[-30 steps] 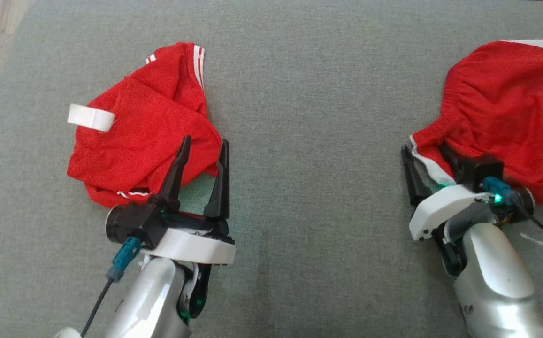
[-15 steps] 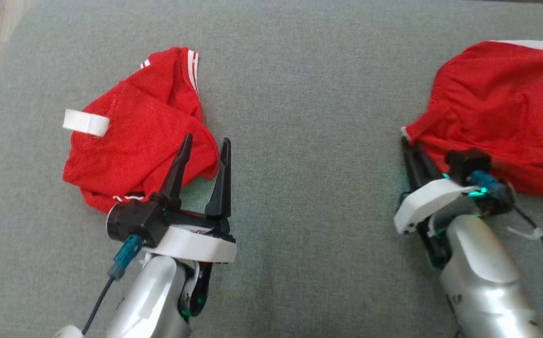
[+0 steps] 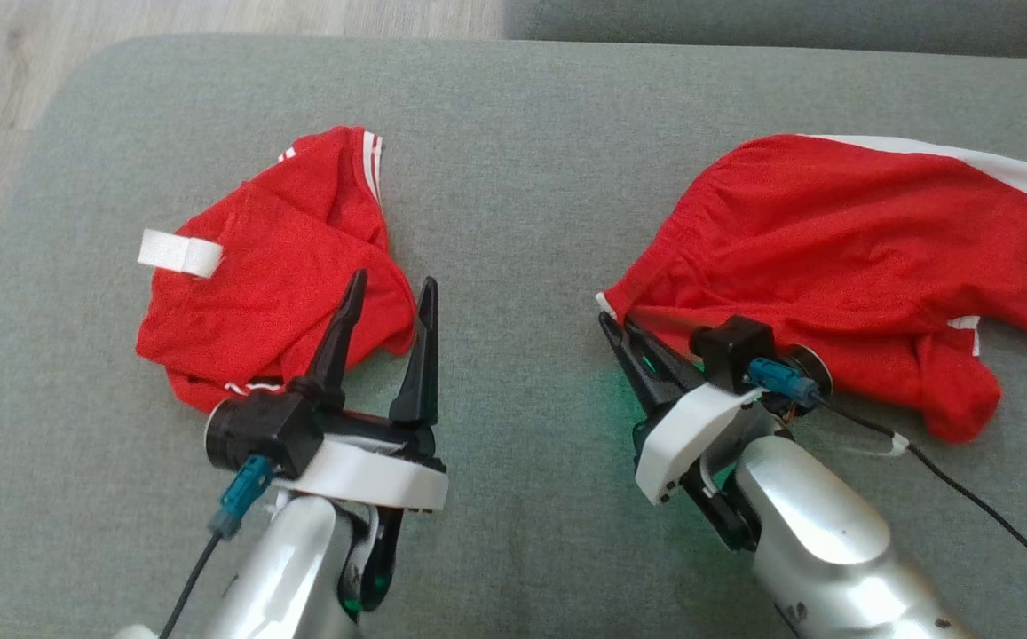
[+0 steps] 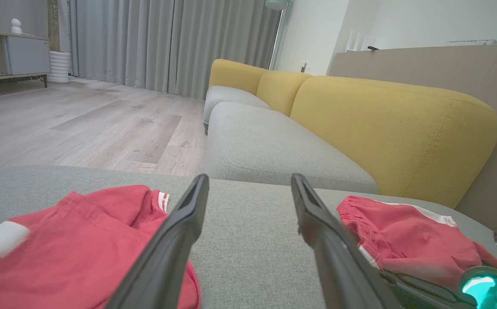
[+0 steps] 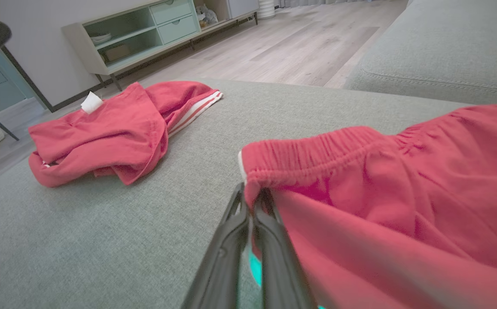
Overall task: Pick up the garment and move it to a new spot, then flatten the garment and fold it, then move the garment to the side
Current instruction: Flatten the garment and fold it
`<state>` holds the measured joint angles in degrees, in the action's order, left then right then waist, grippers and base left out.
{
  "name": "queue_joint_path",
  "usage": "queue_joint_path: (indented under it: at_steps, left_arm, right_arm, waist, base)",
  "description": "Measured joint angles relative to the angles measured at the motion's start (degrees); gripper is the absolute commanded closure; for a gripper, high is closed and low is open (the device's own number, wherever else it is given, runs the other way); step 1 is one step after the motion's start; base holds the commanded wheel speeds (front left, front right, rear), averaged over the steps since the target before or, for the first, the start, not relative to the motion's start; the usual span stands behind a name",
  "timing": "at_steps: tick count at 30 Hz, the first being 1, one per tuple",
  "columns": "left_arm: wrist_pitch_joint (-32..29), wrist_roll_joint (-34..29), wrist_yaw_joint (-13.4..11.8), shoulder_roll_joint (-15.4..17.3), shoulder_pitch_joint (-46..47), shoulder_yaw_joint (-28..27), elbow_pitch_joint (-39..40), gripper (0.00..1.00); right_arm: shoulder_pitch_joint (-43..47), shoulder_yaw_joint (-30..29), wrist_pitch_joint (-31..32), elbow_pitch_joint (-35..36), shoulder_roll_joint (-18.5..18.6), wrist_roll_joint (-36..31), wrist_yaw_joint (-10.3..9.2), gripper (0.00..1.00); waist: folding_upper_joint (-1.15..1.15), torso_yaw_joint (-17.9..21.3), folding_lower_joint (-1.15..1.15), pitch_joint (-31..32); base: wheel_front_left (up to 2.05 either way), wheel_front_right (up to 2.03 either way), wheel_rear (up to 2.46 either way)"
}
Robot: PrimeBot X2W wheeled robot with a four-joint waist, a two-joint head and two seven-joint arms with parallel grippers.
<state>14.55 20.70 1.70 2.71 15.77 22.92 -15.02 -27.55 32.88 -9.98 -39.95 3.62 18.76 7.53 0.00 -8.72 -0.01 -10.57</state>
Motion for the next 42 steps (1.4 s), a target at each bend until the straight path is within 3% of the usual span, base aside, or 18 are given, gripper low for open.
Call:
queue_joint_path:
  at_steps: [1, 6, 12, 21, 25, 36, 42]
  left_arm:
    - [0.00, 0.00, 0.00, 0.00, -0.09, 0.00, 0.01, 0.00]
    - [-0.01, -0.01, -0.21, 0.00, -1.26, -0.12, 0.02, 0.00]
    - [-0.01, -0.02, -0.69, 0.01, -1.97, -0.66, 0.35, 0.00]
    - [0.00, -0.02, -0.78, 0.01, -3.05, -0.88, 0.96, 0.00]
    - [0.00, -0.03, -0.74, 0.01, -3.66, -0.92, 1.04, 0.00]
    - [0.00, -0.11, -0.18, 0.01, -3.38, -0.93, 1.01, 0.00]
    - [0.00, -0.12, -0.12, 0.01, -3.03, -0.69, 0.91, 0.00]
  right_arm:
    - [-0.01, 0.40, -0.01, -0.23, 0.01, -0.35, 0.00, 0.00]
    - [0.02, -0.63, -0.10, 0.05, 0.00, -0.38, 0.00, 0.00]
    - [1.68, -7.81, 0.09, 3.67, 0.27, -3.12, 0.00, 0.00]
    - [14.29, -29.55, 0.57, 16.27, 0.63, -8.13, 0.00, 0.00]
    - [20.58, -35.87, 0.42, 20.43, -0.14, -9.92, 0.00, 0.00]
    - [21.89, -36.43, 1.31, 22.03, -0.98, -7.05, 0.00, 0.00]
    - [14.93, -37.76, 7.47, 15.70, -0.98, -0.92, 0.00, 0.00]
  waist:
    - [0.00, 0.02, 0.00, 0.15]
    - [0.00, 0.82, 0.00, 1.23]
    - [0.00, 2.88, 0.00, 2.81]
    - [0.00, 6.31, 0.00, 4.85]
    - [0.00, 7.37, 0.00, 4.67]
    - [0.00, 7.54, 0.00, 3.13]
    - [0.00, 5.84, 0.01, 1.50]
  base:
    - [0.00, 0.00, 0.00]
    - [0.00, 0.00, 0.00]
    - [0.00, 0.00, 0.00]
    - [0.00, 0.00, 0.00]
    - [0.00, 0.00, 0.00]
    - [0.00, 0.00, 0.00]
    - [0.00, 0.00, 0.00]
